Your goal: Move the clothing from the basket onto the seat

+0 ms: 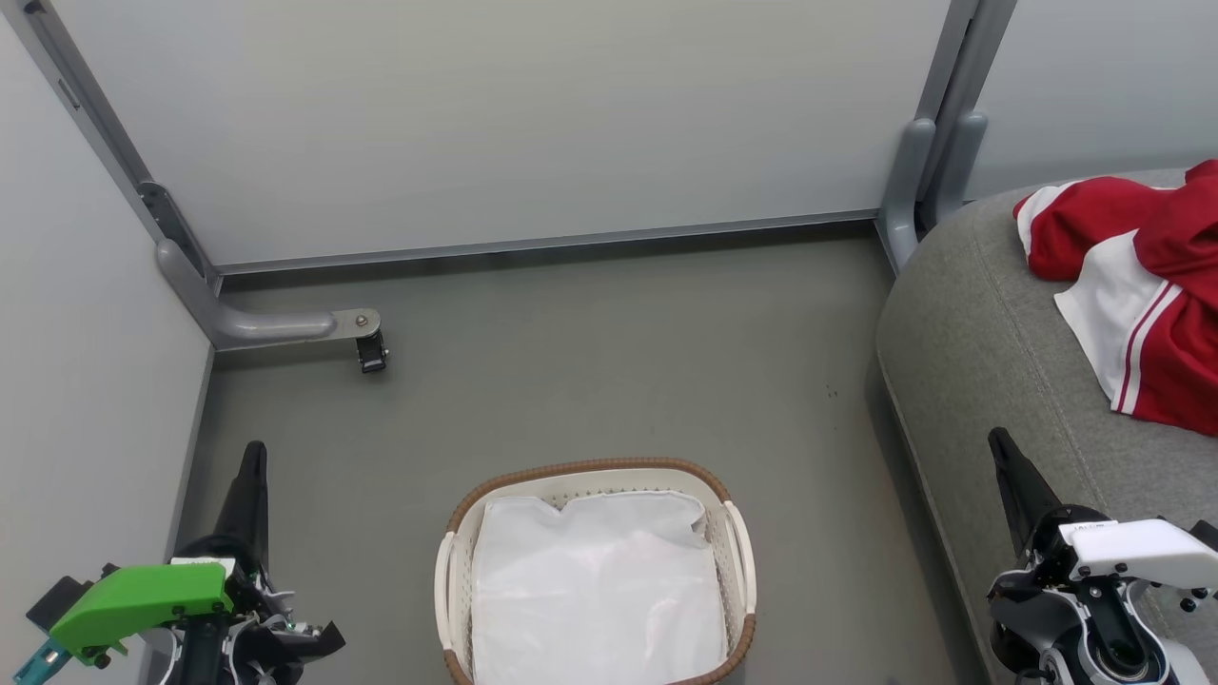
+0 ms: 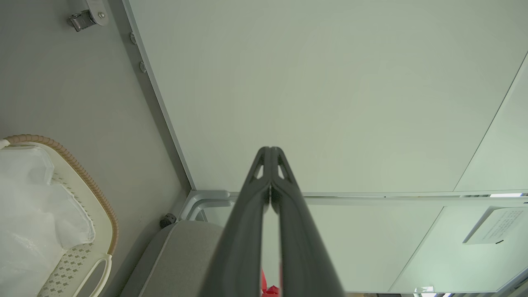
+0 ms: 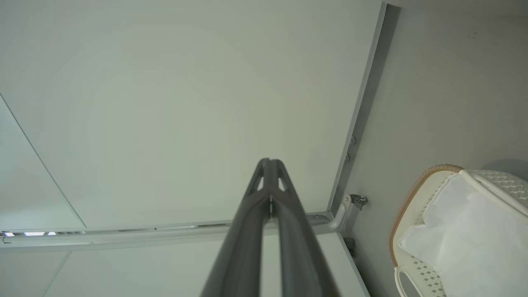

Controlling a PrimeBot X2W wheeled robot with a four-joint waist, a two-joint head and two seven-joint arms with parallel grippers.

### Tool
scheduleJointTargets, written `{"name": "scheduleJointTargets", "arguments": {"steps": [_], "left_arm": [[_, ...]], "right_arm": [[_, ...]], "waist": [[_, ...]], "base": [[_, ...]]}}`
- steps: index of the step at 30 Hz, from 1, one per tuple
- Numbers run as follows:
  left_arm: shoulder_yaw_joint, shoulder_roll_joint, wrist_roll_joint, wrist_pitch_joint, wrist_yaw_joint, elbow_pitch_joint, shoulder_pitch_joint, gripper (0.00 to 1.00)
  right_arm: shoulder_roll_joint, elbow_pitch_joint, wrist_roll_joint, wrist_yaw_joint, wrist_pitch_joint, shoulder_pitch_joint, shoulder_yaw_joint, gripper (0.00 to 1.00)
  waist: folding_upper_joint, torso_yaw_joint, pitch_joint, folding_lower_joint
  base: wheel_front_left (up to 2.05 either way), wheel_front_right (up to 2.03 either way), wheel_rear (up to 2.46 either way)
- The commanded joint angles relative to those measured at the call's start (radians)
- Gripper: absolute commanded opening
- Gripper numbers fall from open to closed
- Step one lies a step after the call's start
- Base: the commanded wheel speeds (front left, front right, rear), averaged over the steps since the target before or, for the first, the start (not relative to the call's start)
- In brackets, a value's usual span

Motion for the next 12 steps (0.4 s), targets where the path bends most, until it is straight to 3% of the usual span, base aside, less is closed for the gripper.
{"name": "scheduleJointTargets", "arguments": {"steps": [1, 12], "left_arm": [[0.002, 0.000, -0.005, 0.004, -0.005, -0.001, -0.010, 0.00], [0.002, 0.000, -0.005, 0.004, -0.005, -0.001, -0.010, 0.00]], "right_arm": [[-0.005, -0.004, 0.003, -0.001, 0.003, -0.007, -0.002, 0.00], [-0.005, -0.004, 0.003, -0.001, 0.003, -0.007, -0.002, 0.00]], "waist": [[0.0000, 0.000, 0.000, 0.0000], [0.0000, 0.000, 0.000, 0.0000]], "base": [[0.00, 0.00, 0.00], [0.00, 0.00, 0.00]]}}
